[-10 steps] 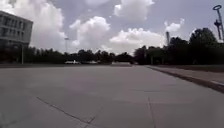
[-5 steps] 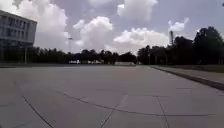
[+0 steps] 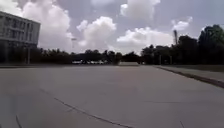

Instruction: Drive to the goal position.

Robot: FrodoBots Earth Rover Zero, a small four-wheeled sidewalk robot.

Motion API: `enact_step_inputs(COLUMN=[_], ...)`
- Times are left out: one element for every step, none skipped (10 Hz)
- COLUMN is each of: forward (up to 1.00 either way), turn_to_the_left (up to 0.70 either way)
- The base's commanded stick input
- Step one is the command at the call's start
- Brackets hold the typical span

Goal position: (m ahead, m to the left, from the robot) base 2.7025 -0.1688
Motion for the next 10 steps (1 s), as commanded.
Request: enact_step_inputs(forward=[0.70,0.70,0.70,0.70,0.70,0.70,0.70,0.70,0.70,0.70], turn_to_the_left=[0.06,0.06,0.06,0.06,0.06,0.06,0.06,0.06,0.06,0.06])
